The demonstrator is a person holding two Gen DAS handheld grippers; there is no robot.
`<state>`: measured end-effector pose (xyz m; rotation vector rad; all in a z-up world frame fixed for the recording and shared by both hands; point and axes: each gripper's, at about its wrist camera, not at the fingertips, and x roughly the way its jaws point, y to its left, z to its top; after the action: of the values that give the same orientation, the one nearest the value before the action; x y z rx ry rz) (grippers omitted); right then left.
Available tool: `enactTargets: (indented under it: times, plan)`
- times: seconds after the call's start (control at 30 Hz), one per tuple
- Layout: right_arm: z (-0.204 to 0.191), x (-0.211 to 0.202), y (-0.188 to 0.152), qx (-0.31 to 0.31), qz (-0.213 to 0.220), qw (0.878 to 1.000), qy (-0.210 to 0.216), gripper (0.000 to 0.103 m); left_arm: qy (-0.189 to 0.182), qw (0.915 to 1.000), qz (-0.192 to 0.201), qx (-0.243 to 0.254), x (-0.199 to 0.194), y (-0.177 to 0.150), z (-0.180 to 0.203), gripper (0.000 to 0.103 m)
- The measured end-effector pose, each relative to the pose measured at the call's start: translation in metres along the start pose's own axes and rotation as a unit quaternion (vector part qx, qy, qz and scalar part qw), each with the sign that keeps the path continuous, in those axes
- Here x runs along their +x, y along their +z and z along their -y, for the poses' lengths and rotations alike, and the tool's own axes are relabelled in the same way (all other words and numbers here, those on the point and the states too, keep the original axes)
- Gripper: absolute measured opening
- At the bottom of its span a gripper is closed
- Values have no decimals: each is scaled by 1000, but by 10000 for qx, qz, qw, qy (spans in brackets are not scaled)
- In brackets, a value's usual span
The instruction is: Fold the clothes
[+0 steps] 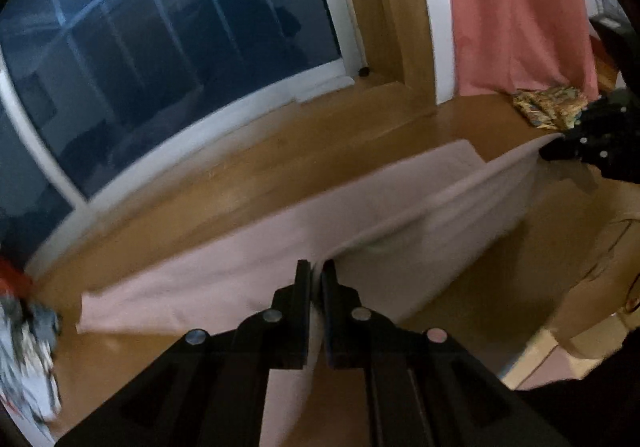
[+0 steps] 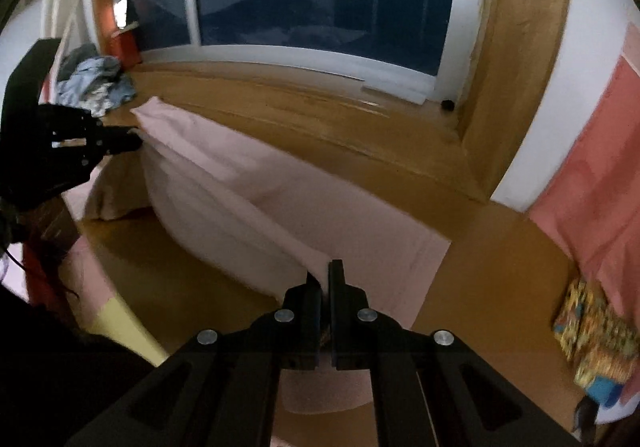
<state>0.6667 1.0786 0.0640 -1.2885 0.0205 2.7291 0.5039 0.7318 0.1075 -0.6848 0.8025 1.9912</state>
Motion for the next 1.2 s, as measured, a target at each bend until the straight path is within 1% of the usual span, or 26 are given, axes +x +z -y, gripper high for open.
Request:
enactTargets:
  times: [0.1,0.17,0.3,0.43,0.5,0.53,0.57,0.6,0.63,0.67,0.7,0.73,0.77,0.83,0.87,0.97,1.03,1.2]
  plan:
    - [19,41,23,47,-275,9995,-133,3,-135,9996,-205,154,55,25,-17,4]
    - [28,65,30,132,-449,9987,-221,3,-226,9991,-316,183,86,35,-24,4]
    - [45,109,35,415,-757,9958,-316,3,-387,9972,-589,234,150,45,-35,4]
    - [59,145,37,618,-978,9926,-366,3,-599,9949,-799,107,197,48,-41,4]
    - [68,160,37,767,-1057,9906,-401,5,-698,9931,-937,16,219,47,-44,4]
    - [73,159,35,888,-1015,9900,-422,8,-738,9922,-1005,-22,229,46,-45,4]
    - [77,158,33,1008,-972,9892,-442,14,-785,9910,-1084,-63,240,44,-45,5]
    - [82,157,32,1128,-929,9882,-463,18,-820,9899,-1152,-111,247,42,-45,5]
    - [86,156,30,1248,-886,9870,-484,27,-848,9891,-1191,-157,253,40,-45,6]
    - [91,148,27,1404,-757,9858,-520,38,-850,9897,-1138,-198,255,40,-46,7]
    - [96,134,23,1590,-535,9841,-577,43,-854,9900,-1093,-238,256,40,-46,7]
    - [100,121,18,1750,-330,9820,-626,51,-864,9901,-1072,-274,257,40,-46,7]
    - [105,111,12,1889,-166,9799,-624,55,-872,9901,-1055,-307,258,40,-46,7]
    - [113,97,-2,2094,-21,9764,-521,55,-886,9899,-1048,-348,260,41,-46,7]
    - [116,97,-7,2121,-90,9760,-486,55,-891,9899,-1045,-363,261,41,-46,7]
    - [127,118,-13,2124,-419,9749,-517,55,-868,9901,-1048,-346,265,42,-44,7]
    - [132,132,-14,2171,-418,9746,-354,55,-828,9905,-1050,-314,267,43,-41,7]
    - [133,161,-9,2027,-491,9772,-389,55,-653,9919,-1070,-205,272,47,-31,6]
